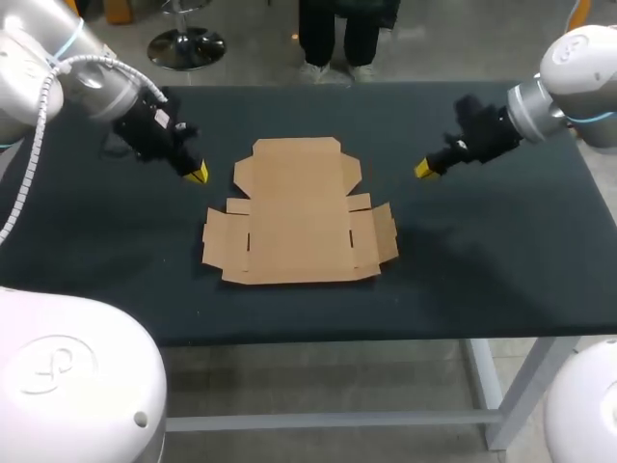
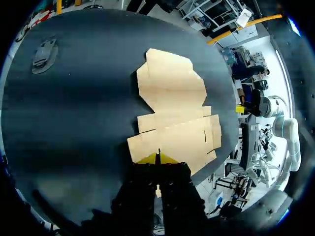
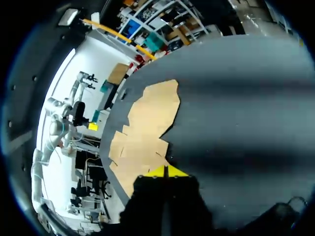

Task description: Assemble the packaging by folding the flat box into shape, placing the metal phone stand inside, and closing the box properly

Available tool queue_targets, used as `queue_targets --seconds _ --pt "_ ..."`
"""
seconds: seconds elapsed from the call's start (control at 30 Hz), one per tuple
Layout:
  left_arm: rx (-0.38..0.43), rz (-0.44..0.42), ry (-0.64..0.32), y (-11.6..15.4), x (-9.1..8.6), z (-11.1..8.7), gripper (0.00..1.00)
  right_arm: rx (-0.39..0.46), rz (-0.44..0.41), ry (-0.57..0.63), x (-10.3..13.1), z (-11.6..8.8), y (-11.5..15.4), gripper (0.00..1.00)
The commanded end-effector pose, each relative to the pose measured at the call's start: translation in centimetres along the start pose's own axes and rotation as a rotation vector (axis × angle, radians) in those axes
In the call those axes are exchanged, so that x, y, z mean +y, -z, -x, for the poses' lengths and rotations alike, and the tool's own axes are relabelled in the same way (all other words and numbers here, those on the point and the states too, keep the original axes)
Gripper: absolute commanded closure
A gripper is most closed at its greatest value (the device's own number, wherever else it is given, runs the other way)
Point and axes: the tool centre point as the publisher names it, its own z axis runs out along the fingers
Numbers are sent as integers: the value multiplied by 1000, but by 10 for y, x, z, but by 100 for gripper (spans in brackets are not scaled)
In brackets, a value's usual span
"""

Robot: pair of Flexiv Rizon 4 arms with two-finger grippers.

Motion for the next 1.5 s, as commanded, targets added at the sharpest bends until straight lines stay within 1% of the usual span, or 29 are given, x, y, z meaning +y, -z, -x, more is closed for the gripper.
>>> queue_targets --seconds 0.03,0.2,0.33,0.4,0.47,0.5,0.87,1.0,1.2,1.33,1.4,1.5 --pt "42 -13 -45 -10 -8 11 100 20 -5 19 7 3 -19 100" --pt "55 -25 -79 -16 -14 17 100 33 -4 33 11 4 -33 100" --pt "66 -15 -91 -20 -20 24 100 39 -17 16 9 8 -44 100" --pt "77 -6 -113 -21 -21 25 100 49 -17 14 7 8 -47 100" --pt "79 29 -139 -24 -22 26 100 39 -33 -45 5 11 -52 100" --pt "82 42 -129 -25 -23 27 100 39 -33 -45 5 11 -52 100" --pt "82 42 -129 -25 -23 27 100 39 -33 -45 5 11 -52 100" --pt "74 -24 -154 -31 -23 29 100 40 -38 -24 7 11 -59 100" --pt "45 -78 -171 -38 -19 34 100 54 -47 -11 9 10 -71 100" --pt "28 -90 -170 -44 -18 37 100 34 -57 -21 9 7 -76 100" --pt "4 -99 -157 -49 -18 39 100 25 -56 -27 8 5 -78 100" --pt "0 -105 -148 -55 -19 44 100 14 -51 -38 6 4 -80 100"
